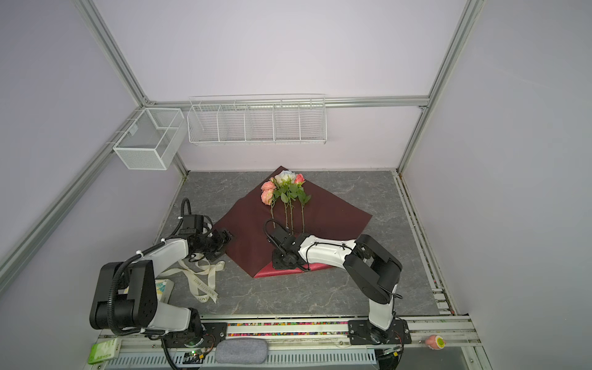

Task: Tie the bouquet of fake flowers
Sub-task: 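Hold the fold with the right gripper while the left gripper pushes paper over stems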

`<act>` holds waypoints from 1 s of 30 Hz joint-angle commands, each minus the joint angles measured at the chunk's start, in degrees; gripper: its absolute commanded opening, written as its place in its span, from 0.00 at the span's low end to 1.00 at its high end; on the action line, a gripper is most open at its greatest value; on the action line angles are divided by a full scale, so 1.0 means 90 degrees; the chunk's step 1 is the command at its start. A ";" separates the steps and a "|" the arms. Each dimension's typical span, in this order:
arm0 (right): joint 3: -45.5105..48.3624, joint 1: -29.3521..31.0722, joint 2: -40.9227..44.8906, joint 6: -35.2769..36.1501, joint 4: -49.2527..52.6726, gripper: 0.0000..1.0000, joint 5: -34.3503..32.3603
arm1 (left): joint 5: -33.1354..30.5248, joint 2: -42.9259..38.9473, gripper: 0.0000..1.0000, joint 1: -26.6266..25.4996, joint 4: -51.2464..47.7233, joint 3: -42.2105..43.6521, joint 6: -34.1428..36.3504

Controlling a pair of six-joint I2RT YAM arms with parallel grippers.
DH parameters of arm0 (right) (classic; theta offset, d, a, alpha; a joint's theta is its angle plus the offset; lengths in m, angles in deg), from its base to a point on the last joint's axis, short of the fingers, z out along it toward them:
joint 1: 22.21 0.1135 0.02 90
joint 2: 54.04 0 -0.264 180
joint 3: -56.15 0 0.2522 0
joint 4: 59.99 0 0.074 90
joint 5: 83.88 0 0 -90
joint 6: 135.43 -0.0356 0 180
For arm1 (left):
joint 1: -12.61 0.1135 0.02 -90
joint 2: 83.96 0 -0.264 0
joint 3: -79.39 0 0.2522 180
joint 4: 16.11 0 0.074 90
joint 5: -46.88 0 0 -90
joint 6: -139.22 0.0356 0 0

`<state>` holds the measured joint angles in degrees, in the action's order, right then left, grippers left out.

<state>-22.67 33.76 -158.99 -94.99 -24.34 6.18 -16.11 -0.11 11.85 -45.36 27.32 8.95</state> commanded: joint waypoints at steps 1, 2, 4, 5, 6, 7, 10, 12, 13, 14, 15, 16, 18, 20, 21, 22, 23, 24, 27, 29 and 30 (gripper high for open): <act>0.0205 -0.0042 -0.0038 -0.0157 -0.0092 0.36 -0.0016 | 0.0541 0.0163 0.86 0.0025 0.0667 0.0316 -0.0342; 0.0225 -0.0052 -0.0053 -0.0174 -0.0127 0.36 -0.0009 | 0.0595 0.0165 0.86 0.0025 0.0717 0.0358 -0.0392; 0.0222 -0.0071 -0.0100 -0.0177 -0.0158 0.36 0.0010 | 0.0706 0.0147 0.86 0.0025 0.0729 0.0384 -0.0389; 0.0208 -0.0068 -0.0121 -0.0176 -0.0160 0.36 0.0001 | 0.0787 0.0129 0.87 0.0025 0.0766 0.0394 -0.0397; 0.0198 -0.0066 -0.0143 -0.0186 -0.0151 0.36 -0.0006 | 0.0898 0.0089 0.88 0.0024 0.0816 0.0413 -0.0412; 0.0197 -0.0067 -0.0156 -0.0214 -0.0159 0.36 -0.0006 | 0.1042 0.0052 0.88 0.0024 0.0902 0.0441 -0.0474; 0.0236 -0.0069 -0.0170 -0.0264 -0.0220 0.36 -0.0007 | 0.1339 -0.0130 0.89 0.0015 0.1280 0.0640 -0.0789; 0.0219 -0.0068 -0.0183 -0.0266 -0.0230 0.36 -0.0006 | 0.1465 -0.0263 0.89 0.0006 0.1544 0.0828 -0.0992; 0.0210 -0.0073 -0.0176 -0.0257 -0.0221 0.36 0.0002 | 0.1484 -0.0346 0.89 0.0001 0.1617 0.0914 -0.1064; 0.0207 -0.0066 -0.0175 -0.0264 -0.0216 0.36 -0.0001 | 0.1514 -0.0435 0.90 -0.0004 0.1718 0.1008 -0.1183; 0.0205 -0.0067 -0.0178 -0.0274 -0.0223 0.36 -0.0006 | 0.1536 -0.0515 0.90 -0.0022 0.1808 0.1091 -0.1264; 0.0222 -0.0073 -0.0168 -0.0284 -0.0225 0.36 -0.0007 | 0.1545 -0.0589 0.90 -0.0055 0.1895 0.1162 -0.1357; 0.0235 -0.0071 -0.0157 -0.0304 -0.0233 0.37 -0.0026 | 0.1639 -0.0679 0.91 -0.0155 0.2026 0.1233 -0.1428; 0.0236 -0.0063 -0.0147 -0.0314 -0.0244 0.36 -0.0026 | 0.1756 -0.0732 0.91 -0.0272 0.1989 0.1257 -0.1543; 0.0236 -0.0058 -0.0146 -0.0315 -0.0245 0.37 -0.0031 | 0.1725 -0.0775 0.91 -0.0326 0.1985 0.1284 -0.1574; 0.0242 -0.0067 -0.0138 -0.0323 -0.0254 0.36 -0.0028 | 0.1645 -0.0829 0.91 -0.0379 0.2011 0.1339 -0.1607; 0.0241 -0.0059 -0.0140 -0.0332 -0.0273 0.36 -0.0029 | 0.1596 -0.0866 0.90 -0.0417 0.2064 0.1378 -0.1624; 0.0237 -0.0058 -0.0137 -0.0335 -0.0279 0.37 -0.0023 | 0.1584 -0.0886 0.90 -0.0438 0.2093 0.1392 -0.1623; 0.0227 -0.0067 -0.0126 -0.0361 -0.0346 0.37 0.0011 | 0.1603 -0.0942 0.83 -0.0480 0.2267 0.1368 -0.1672; 0.0212 -0.0063 -0.0109 -0.0372 -0.0391 0.38 0.0067 | 0.1600 -0.0987 0.74 -0.0548 0.2272 0.1268 -0.1649; 0.0200 -0.0057 -0.0094 -0.0365 -0.0413 0.38 0.0088 | 0.1619 -0.0988 0.71 -0.0583 0.2192 0.1184 -0.1614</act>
<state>-21.62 33.39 -159.66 -96.91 -26.92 6.22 -2.26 -7.91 7.44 -27.17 39.25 -5.04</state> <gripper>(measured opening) 0.375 0.724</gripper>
